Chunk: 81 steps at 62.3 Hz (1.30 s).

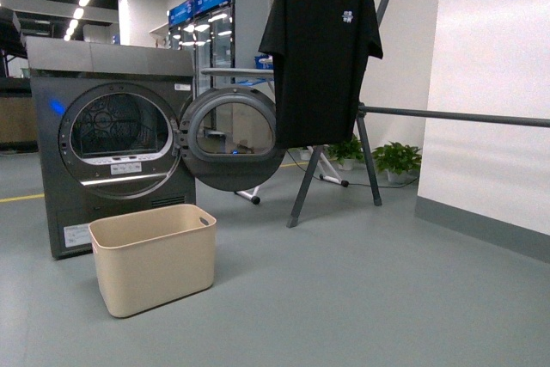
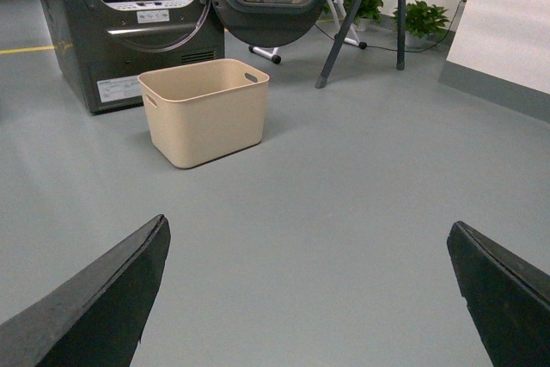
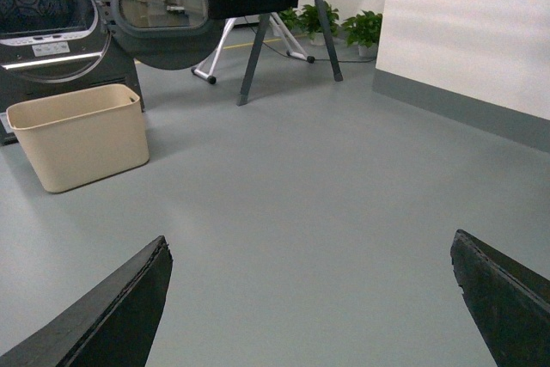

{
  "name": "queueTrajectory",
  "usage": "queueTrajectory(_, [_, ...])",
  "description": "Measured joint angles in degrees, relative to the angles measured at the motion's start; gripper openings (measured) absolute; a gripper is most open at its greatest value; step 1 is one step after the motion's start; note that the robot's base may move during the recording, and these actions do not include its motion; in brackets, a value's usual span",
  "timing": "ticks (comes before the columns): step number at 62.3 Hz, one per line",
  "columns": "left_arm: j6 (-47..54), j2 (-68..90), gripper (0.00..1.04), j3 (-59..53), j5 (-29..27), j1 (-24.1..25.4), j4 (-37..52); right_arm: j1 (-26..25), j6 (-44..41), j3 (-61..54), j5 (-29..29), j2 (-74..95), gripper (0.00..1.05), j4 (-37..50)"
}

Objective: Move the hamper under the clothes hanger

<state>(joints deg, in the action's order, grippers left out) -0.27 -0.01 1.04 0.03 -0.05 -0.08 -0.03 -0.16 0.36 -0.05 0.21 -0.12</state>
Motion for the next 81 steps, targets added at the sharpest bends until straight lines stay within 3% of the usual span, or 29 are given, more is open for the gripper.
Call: queueTrajectory(81, [0.0,0.0,0.98,0.0,0.0,0.0,0.0,0.0,0.02,0.0,0.0,0.0,0.97,0.0])
